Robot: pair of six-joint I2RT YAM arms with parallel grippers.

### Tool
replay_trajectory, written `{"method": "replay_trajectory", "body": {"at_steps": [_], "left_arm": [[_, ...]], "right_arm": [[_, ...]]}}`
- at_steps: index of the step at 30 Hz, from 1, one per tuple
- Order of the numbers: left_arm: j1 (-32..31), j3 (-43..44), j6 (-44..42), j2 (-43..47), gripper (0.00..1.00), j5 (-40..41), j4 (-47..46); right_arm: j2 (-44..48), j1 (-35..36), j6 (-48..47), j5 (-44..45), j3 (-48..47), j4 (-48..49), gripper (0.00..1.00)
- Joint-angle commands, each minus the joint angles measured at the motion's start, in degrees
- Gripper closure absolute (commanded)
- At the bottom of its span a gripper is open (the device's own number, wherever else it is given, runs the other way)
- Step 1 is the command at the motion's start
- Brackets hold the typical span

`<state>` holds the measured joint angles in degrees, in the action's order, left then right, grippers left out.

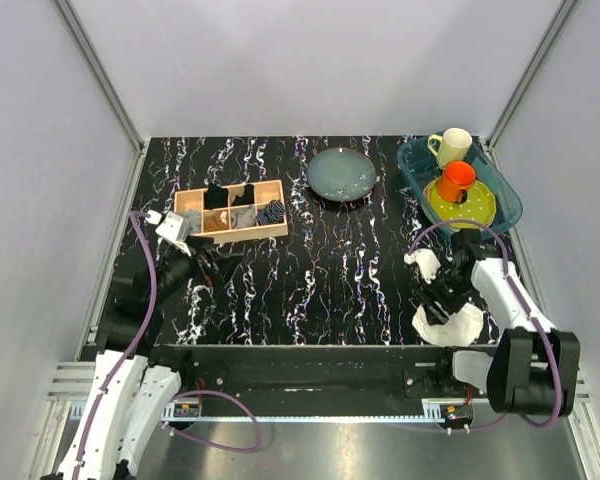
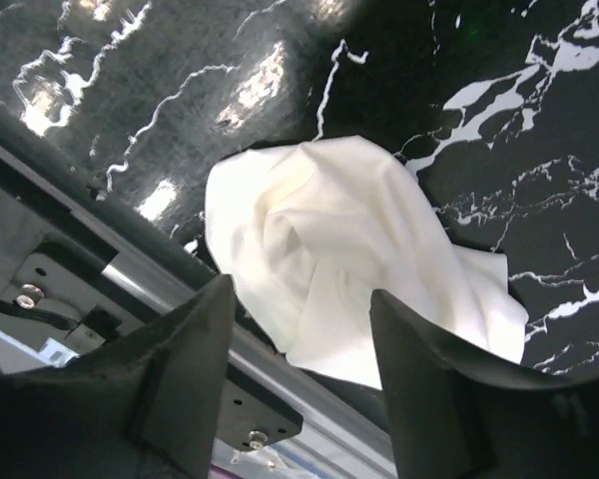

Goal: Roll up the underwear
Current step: Move the underwear to the center of the board.

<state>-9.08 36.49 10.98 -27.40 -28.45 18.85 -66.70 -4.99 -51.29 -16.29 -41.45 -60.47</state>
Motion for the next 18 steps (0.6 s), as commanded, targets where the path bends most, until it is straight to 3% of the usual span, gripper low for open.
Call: {"method": "replay_trajectory", "body": {"at_steps": [1, 5, 8, 11, 15, 18], "left_arm": [[-0.23, 0.25, 0.09, -0.55, 0.01, -0.29, -0.92], [-0.23, 0.34, -0.08, -0.81, 0.01, 0.32, -0.57], [-0.23, 0.42, -0.17, -1.08, 0.01, 0.76, -0.22], [-0.15, 0.51, -0.35, -1.52, 0.01, 1.29, 0.13], [-0.15, 0.77, -0.70, -2.22, 0.01, 2.08, 0.75], [-0.15, 0.95, -0.87, -2.84, 0.01, 2.52, 1.10]], "right_arm": [[-4.40, 2.62, 0.57, 7.05, 0.41, 10.00, 0.40], [-6.60, 3.76, -0.48, 7.42, 0.32, 11.77, 0.54], [-7.04, 4.11, -1.88, 7.07, 0.93, 12.91, 0.58], [-8.27, 4.29, -2.94, 7.42, 1.55, 14.06, 0.71], [-9.85, 4.38, -4.87, 7.51, 1.72, 15.29, 0.74], [-11.25, 4.47, -5.66, 4.45, 1.11, 15.12, 0.94]]}}
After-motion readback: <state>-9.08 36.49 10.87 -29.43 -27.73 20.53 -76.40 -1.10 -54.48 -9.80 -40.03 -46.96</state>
